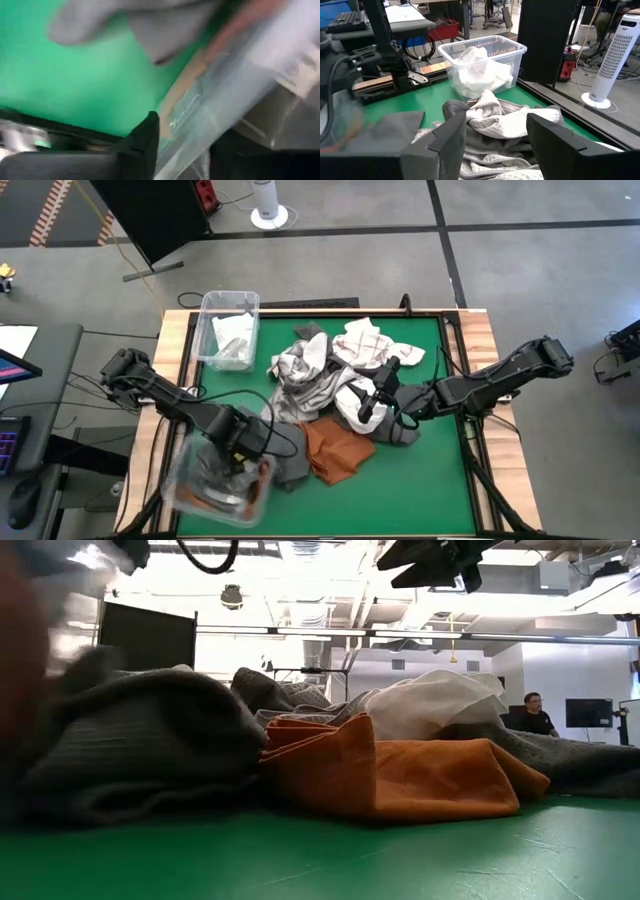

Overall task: Sort towels by color in basket
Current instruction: Put the gray patterned towel into the bottom transparent bin

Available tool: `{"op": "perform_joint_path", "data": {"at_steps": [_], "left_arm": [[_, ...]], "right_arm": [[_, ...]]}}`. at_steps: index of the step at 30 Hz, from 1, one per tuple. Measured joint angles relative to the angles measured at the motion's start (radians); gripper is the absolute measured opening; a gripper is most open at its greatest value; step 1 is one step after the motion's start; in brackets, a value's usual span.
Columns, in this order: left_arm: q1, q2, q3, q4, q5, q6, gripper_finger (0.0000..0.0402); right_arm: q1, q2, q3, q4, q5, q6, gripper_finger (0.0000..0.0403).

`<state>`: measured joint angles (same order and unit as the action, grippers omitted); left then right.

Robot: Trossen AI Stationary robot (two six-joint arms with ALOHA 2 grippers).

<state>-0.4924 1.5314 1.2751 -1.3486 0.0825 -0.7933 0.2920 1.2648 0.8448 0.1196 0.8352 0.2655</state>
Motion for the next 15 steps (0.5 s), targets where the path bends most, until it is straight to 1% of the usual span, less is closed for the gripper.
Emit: {"op": "perform_joint_path", "data": {"at_steps": [4,6,8,11,15], "left_arm": [[-0.005,0.0,0.008,0.133,0.08,-0.127,0.0072],[-0.007,0.0,0.008,0.156,0.111,-0.154,0.0062],[-0.007,0.0,0.008,0.127,0.124,-0.127,0.0056],[-0.008,0.0,0.008,0.057,0.117,-0.065,0.0053],[-0.013,0.0,0.008,-0.027,0.076,0.06,0.0053]], "right_arm": [[0.005,0.0,0.0,0.0,0.0,0.015,0.0235],[0.013,0.0,0.0,0.0,0.0,0.015,0.0235],[0.02,0.0,0.0,0.0,0.0,0.015,0.0235],[0.029,0.0,0.0,0.0,0.0,0.0,0.0235],[0.02,0.0,0.0,0.0,0.0,-0.003,0.0235]]}}
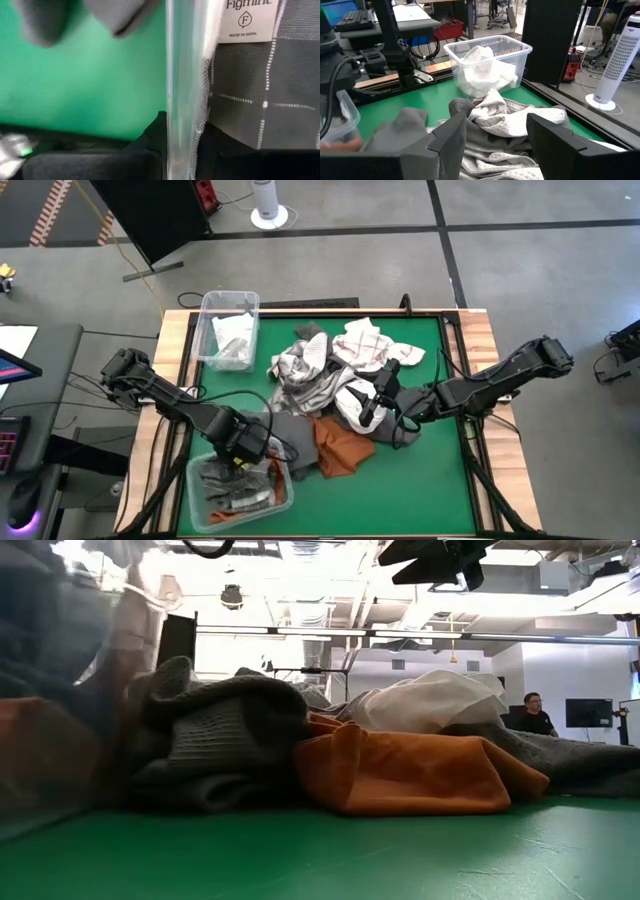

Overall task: Sort towels by color in basket
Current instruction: Put the gray patterned towel into the bottom transparent bin

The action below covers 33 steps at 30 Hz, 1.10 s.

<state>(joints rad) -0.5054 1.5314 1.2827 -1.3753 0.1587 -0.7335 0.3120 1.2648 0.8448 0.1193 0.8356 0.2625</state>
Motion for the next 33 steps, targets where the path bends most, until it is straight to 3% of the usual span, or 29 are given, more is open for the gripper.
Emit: {"op": "perform_joint_path", "data": {"at_steps": [6,15,25,33], "left_arm": [[-0.021,0.0,0.0,-0.038,-0.011,0.12,0.0052],[-0.083,0.0,0.0,-0.047,0.02,0.116,0.0056],[-0.105,0.0,0.006,-0.059,0.051,0.104,0.0137],[-0.1,0.0,0.147,-0.153,0.012,0.088,0.0194]], "right_arm": [[-0.008,0.0,0.0,0.0,0.0,0.001,0.0235],[-0.008,0.0,0.0,0.0,0.0,0.001,0.0235],[-0.007,0.0,0.0,0.001,0.0,0.0,0.0235],[-0.007,0.0,0.0,0.001,0.0,0.0,0.0235]]}}
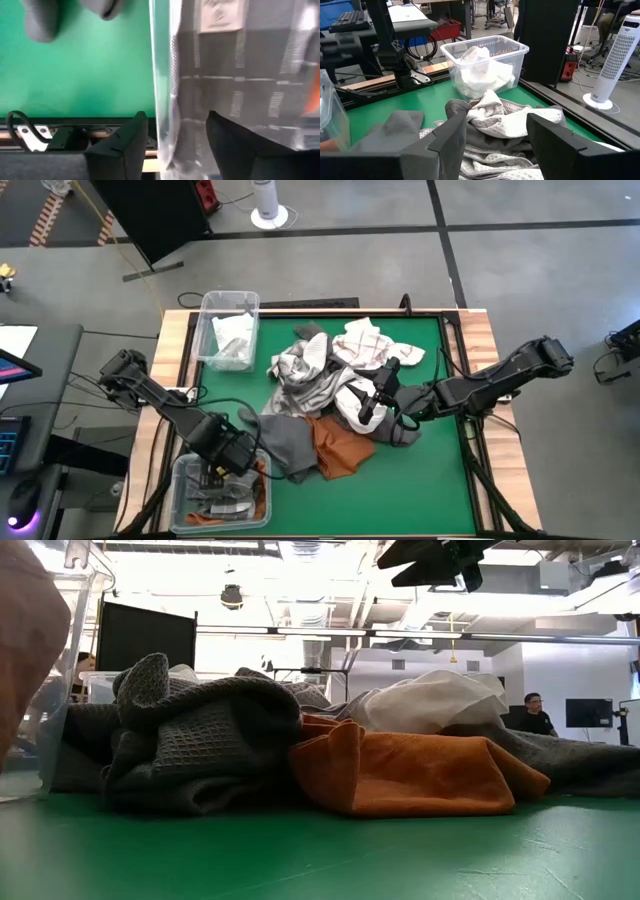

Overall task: Sort towels by color in basket
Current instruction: Put the gray patterned towel into the bottom transparent bin

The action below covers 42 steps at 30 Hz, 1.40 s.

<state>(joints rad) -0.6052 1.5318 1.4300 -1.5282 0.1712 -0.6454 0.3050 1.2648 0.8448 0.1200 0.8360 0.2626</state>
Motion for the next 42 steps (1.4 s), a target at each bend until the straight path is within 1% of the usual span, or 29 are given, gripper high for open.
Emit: {"op": "perform_joint_path", "data": {"at_steps": [4,7,10,14,17,20,24,28,33,37,40,42], "left_arm": [[0.002,0.0,0.102,-0.012,-0.005,-0.014,0.0206],[-0.037,-0.001,0.16,-0.002,-0.041,0.004,0.0208],[-0.135,-0.001,0.183,0.02,-0.113,0.11,0.0208],[-0.289,0.0,0.168,0.037,-0.263,0.294,0.0208],[-0.355,-0.001,0.13,0.104,-0.334,0.458,0.0208],[-0.39,0.0,0.089,0.145,-0.413,0.543,0.0208],[-0.385,0.005,0.017,0.195,-0.419,0.636,0.0208],[-0.365,0.025,-0.083,0.268,-0.382,0.746,0.0208],[-0.341,0.04,-0.237,0.446,-0.357,0.833,0.0208],[-0.315,0.04,-0.345,0.627,-0.305,0.868,0.0208],[-0.314,0.04,-0.4,0.701,-0.287,0.902,0.0208],[-0.311,0.04,-0.42,0.717,-0.283,0.92,0.0208]], "right_arm": [[0.0,0.0,0.0,0.0,0.0,0.0,0.0235],[0.0,0.0,0.0,-0.001,0.0,0.001,0.0235],[0.006,0.0,0.0,-0.015,0.0,0.007,0.0235],[0.004,0.0,0.0,-0.014,0.0,0.007,0.0235],[-0.009,0.0,0.0,-0.014,0.001,0.021,0.0235],[-0.018,0.0,0.0,-0.014,0.0,0.026,0.0235],[-0.017,0.0,0.0,-0.01,0.0,0.028,0.0235],[-0.017,0.0,0.0,-0.011,0.0,0.028,0.0235],[-0.017,0.0,0.0,-0.02,0.0,0.028,0.0235],[-0.017,0.0,0.0,-0.025,0.0,0.027,0.0235],[-0.018,0.0,0.0,-0.026,0.0,0.027,0.0235],[-0.018,0.0,0.0,-0.025,0.0,0.026,0.0235]]}}
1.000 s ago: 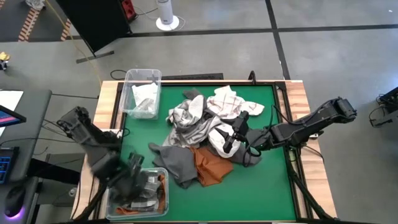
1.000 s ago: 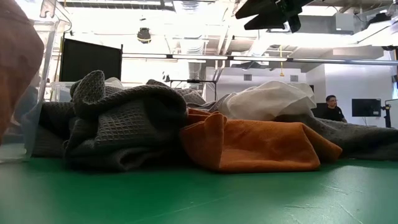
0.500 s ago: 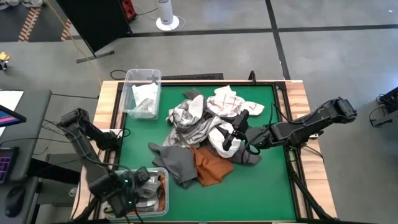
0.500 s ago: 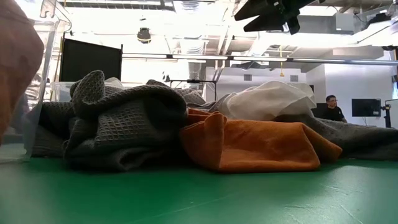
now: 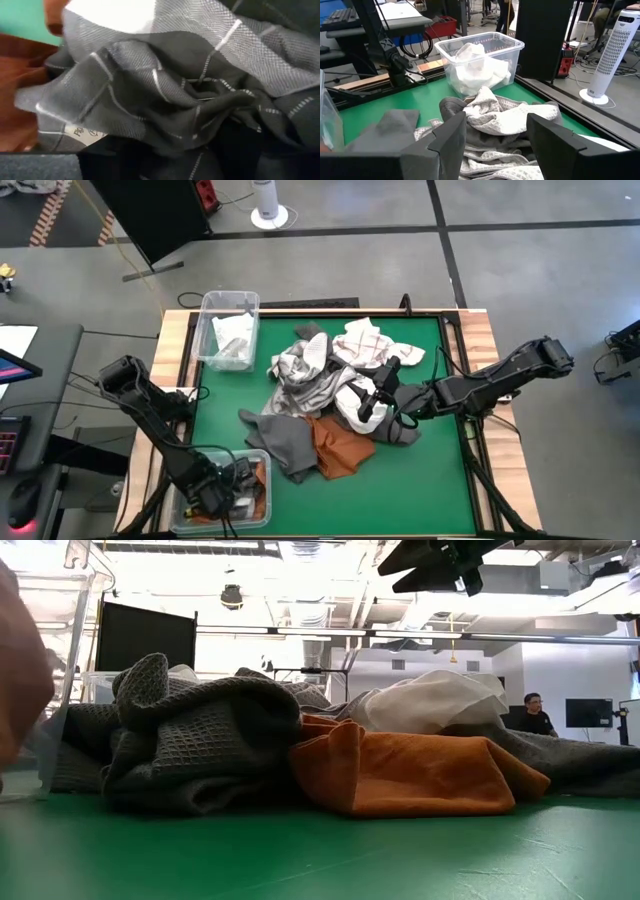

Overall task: Sort towels by color in basket
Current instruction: Put the gray patterned towel into the bottom transparent bin, then put the gray towel into the bottom transparent bin

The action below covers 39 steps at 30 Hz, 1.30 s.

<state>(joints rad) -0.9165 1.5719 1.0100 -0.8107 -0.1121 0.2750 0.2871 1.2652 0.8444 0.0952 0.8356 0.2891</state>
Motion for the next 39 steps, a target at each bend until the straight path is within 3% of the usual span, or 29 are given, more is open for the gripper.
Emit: {"op": "perform_joint_path", "data": {"at_steps": [5,13,18,25,29,32,35,39], "left_arm": [[0.002,0.0,0.034,-0.025,0.002,0.002,0.0208],[0.002,-0.032,0.261,-0.156,-0.025,-0.081,0.0208],[0.002,-0.056,0.376,-0.219,-0.16,-0.136,0.0208],[0.049,-0.15,0.395,-0.286,-0.376,-0.208,0.0208],[0.151,-0.211,0.395,-0.309,-0.447,-0.278,0.0207],[0.268,-0.236,0.395,-0.313,-0.477,-0.368,0.0192],[0.407,-0.238,0.395,-0.346,-0.439,-0.43,0.0171],[0.572,-0.23,0.368,-0.334,-0.366,-0.35,0.0146]], "right_arm": [[0.0,0.0,0.0,0.003,0.0,-0.001,0.0235],[0.0,0.0,0.0,0.002,0.0,-0.001,0.0235],[0.0,0.0,0.0,0.002,-0.005,-0.001,0.0235],[-0.036,0.102,0.0,0.083,-0.014,-0.043,0.0235],[-0.084,0.152,0.0,0.151,-0.073,-0.081,0.0235],[-0.124,0.156,0.001,0.196,-0.204,-0.081,0.0235],[-0.151,0.163,0.001,0.181,-0.301,-0.081,0.0235],[-0.174,0.164,0.0,0.092,-0.288,-0.085,0.0235]]}}
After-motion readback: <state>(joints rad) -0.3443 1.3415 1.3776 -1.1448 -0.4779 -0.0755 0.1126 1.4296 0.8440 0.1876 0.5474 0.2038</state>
